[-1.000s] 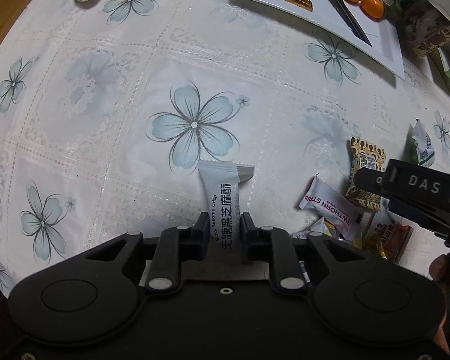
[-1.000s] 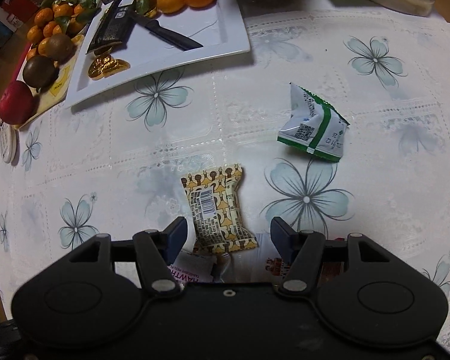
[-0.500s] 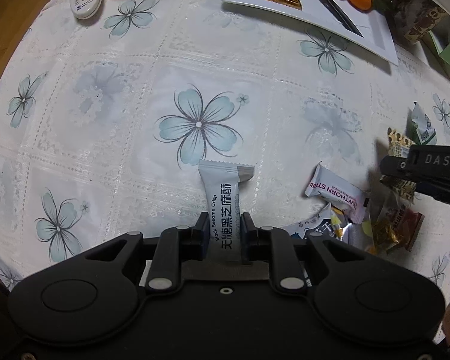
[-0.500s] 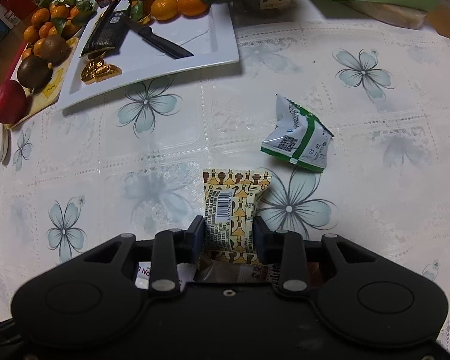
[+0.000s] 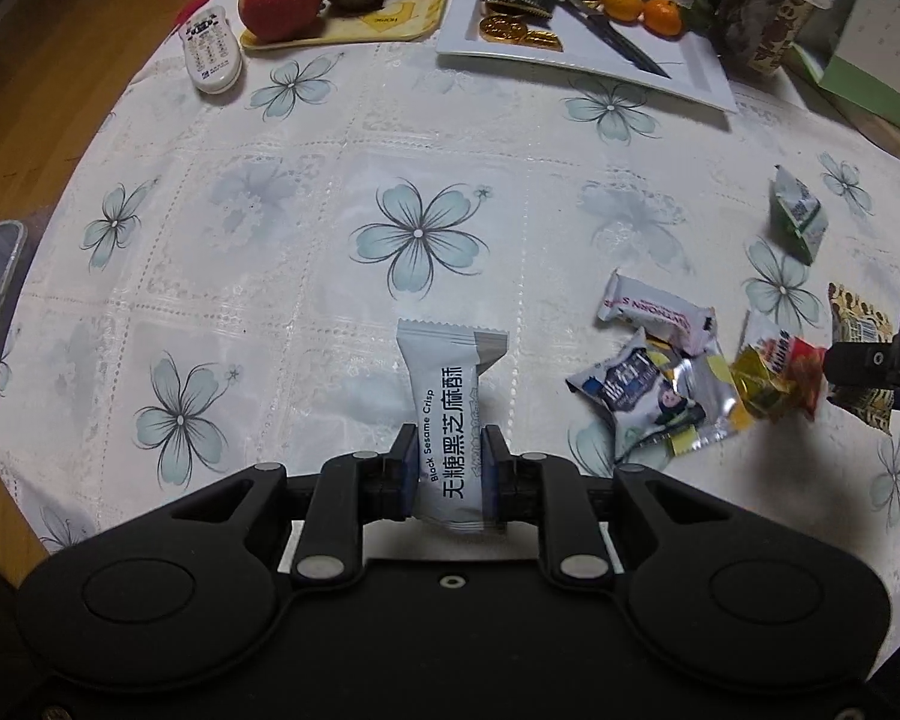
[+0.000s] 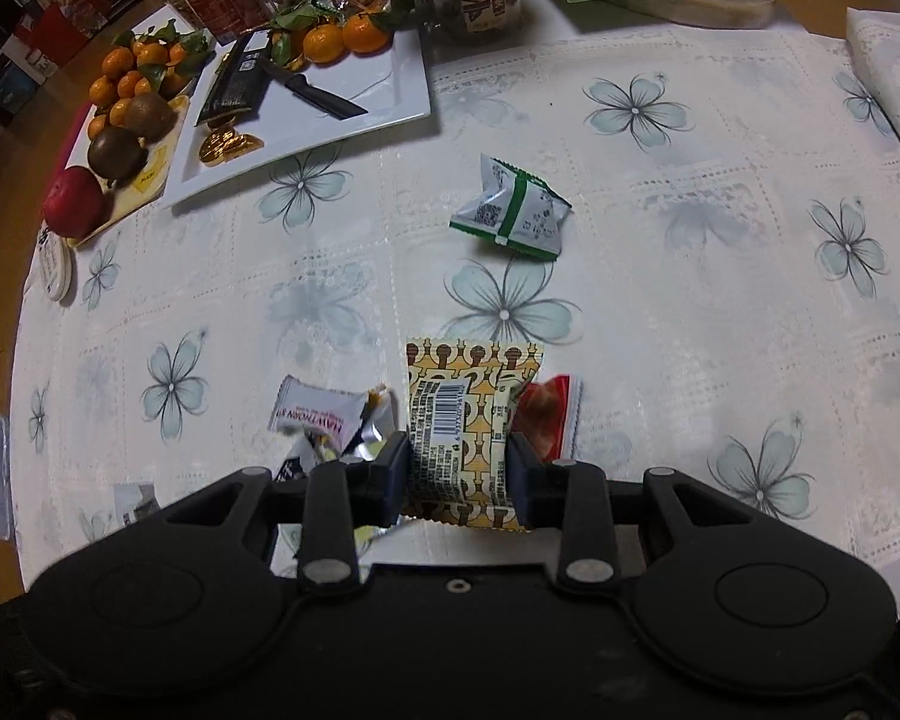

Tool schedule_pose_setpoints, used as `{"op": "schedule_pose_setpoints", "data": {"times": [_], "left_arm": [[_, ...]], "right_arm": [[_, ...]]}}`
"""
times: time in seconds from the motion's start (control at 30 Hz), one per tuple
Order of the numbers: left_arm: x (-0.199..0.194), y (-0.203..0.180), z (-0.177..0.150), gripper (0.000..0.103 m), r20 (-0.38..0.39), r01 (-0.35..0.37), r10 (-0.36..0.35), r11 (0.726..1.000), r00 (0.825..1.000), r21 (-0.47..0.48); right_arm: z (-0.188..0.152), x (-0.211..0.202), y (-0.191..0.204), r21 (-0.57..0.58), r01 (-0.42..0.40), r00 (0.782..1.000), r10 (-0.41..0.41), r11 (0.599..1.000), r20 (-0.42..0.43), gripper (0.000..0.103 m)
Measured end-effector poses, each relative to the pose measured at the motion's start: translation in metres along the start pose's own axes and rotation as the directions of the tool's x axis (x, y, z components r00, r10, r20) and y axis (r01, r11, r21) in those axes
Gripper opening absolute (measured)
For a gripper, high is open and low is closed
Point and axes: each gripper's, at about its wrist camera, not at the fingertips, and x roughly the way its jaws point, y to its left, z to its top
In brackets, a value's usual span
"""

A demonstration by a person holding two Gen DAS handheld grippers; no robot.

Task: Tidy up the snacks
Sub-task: 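Carry both snacks back over the gold tray, then open left tool dropping white bar while right tool releases cracker pack onto tray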

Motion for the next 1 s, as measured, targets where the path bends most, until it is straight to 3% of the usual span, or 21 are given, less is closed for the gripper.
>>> {"op": "schedule_pose_setpoints", "data": {"times": [0.17, 0.37, 0.5, 0.7, 0.87, 1.0], "left_arm": [[-0.017, -0.004, -0.047, 0.027, 0.017, 0.029, -0.029, 0.999, 0.999, 0.022], [-0.026, -0.009, -0.096, 0.027, 0.008, 0.045, -0.045, 0.999, 0.999, 0.03], [-0.03, -0.007, -0.124, 0.027, 0.012, 0.069, -0.069, 0.997, 0.998, 0.038], [-0.03, -0.001, -0.146, 0.027, 0.014, 0.068, -0.068, 0.997, 0.998, 0.027], [-0.028, 0.002, -0.159, 0.027, -0.009, 0.11, -0.11, 0.994, 0.994, 0.006], [-0.033, -0.002, -0.167, 0.027, 0.029, 0.081, -0.081, 0.996, 0.996, 0.024]], "right_arm": [[-0.047, -0.021, -0.019, 0.015, -0.037, 0.999, 0.037, 0.999, 0.009, 0.035], [-0.107, -0.04, -0.039, -0.007, -0.015, 0.999, 0.015, 1.0, 0.044, 0.035], [-0.142, -0.049, -0.054, 0.001, -0.057, 0.998, 0.057, 0.998, 0.035, 0.035], [-0.184, -0.05, -0.075, 0.033, -0.066, 0.998, 0.066, 0.997, 0.004, 0.035], [-0.209, -0.051, -0.081, 0.015, -0.065, 0.998, 0.065, 0.998, -0.012, 0.036], [-0.22, -0.053, -0.076, -0.025, -0.062, 0.998, 0.062, 0.998, 0.001, 0.036]]}}
